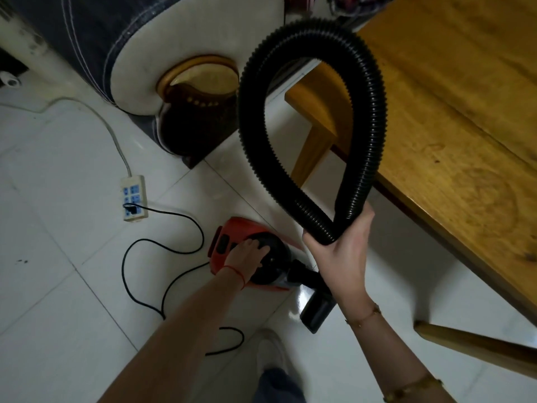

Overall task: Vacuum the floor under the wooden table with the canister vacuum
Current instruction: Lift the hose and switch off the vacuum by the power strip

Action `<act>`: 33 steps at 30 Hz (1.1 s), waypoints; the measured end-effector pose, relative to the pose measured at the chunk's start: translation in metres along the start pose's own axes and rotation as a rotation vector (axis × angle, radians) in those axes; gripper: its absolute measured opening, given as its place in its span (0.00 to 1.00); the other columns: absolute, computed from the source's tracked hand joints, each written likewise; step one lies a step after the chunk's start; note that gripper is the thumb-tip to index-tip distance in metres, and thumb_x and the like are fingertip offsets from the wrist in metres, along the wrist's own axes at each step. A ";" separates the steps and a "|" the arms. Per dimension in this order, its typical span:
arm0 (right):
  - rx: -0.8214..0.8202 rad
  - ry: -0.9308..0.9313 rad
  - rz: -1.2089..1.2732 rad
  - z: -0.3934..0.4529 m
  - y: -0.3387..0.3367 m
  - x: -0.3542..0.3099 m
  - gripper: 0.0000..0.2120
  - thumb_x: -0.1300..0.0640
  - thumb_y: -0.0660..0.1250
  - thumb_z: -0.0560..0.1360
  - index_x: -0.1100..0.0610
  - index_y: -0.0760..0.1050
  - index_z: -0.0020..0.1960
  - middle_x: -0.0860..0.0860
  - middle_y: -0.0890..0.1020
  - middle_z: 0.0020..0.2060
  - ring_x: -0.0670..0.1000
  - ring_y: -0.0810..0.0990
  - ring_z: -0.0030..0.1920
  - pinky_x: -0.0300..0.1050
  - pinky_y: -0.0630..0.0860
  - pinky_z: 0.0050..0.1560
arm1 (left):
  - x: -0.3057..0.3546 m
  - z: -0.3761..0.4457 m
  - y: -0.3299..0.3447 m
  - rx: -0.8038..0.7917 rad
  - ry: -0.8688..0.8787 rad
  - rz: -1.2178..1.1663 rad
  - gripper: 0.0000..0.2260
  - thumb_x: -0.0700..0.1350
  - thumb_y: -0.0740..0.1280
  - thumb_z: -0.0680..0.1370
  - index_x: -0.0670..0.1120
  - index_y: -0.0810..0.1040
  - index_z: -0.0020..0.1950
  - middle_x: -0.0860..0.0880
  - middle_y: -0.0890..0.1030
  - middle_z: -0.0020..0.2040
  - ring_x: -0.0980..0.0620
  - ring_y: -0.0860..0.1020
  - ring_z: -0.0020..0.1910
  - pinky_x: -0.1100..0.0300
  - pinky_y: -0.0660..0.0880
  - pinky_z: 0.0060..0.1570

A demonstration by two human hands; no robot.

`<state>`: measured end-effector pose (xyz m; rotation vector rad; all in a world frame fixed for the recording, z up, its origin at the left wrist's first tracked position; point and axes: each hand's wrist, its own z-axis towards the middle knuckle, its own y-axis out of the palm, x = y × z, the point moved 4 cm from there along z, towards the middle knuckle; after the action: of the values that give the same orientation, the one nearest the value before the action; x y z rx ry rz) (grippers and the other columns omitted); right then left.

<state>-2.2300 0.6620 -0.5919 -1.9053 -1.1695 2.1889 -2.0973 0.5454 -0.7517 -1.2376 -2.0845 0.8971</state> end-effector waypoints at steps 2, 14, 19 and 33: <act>-0.012 -0.015 0.001 0.000 0.004 -0.001 0.45 0.52 0.77 0.64 0.55 0.55 0.72 0.49 0.66 0.61 0.49 0.69 0.63 0.43 0.72 0.61 | 0.002 0.001 0.000 0.027 -0.008 -0.001 0.24 0.46 0.61 0.81 0.47 0.59 0.76 0.42 0.67 0.69 0.43 0.66 0.68 0.53 0.66 0.63; -0.061 -0.013 -0.100 -0.003 0.014 0.003 0.56 0.47 0.80 0.62 0.57 0.47 0.77 0.52 0.62 0.71 0.50 0.63 0.72 0.55 0.67 0.70 | 0.013 -0.023 -0.007 0.133 -0.115 -0.291 0.24 0.43 0.58 0.81 0.41 0.56 0.76 0.44 0.62 0.75 0.46 0.56 0.76 0.56 0.51 0.75; -0.117 0.014 -0.074 -0.004 0.018 0.006 0.49 0.54 0.80 0.64 0.54 0.52 0.74 0.49 0.65 0.66 0.47 0.65 0.67 0.53 0.69 0.68 | 0.010 -0.050 -0.028 0.197 -0.125 -0.460 0.25 0.43 0.58 0.81 0.42 0.55 0.77 0.45 0.61 0.75 0.48 0.57 0.75 0.58 0.55 0.74; -0.225 0.025 -0.085 0.031 0.042 -0.032 0.38 0.51 0.81 0.61 0.49 0.58 0.59 0.50 0.68 0.53 0.48 0.73 0.54 0.50 0.79 0.51 | -0.019 -0.078 -0.138 0.455 -0.171 -1.701 0.06 0.38 0.63 0.79 0.38 0.76 0.54 0.46 0.80 0.47 0.55 0.79 0.49 0.67 0.75 0.49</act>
<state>-2.2297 0.6013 -0.5876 -1.9125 -1.5207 2.0613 -2.1056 0.5003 -0.5990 0.8997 -1.9433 0.4824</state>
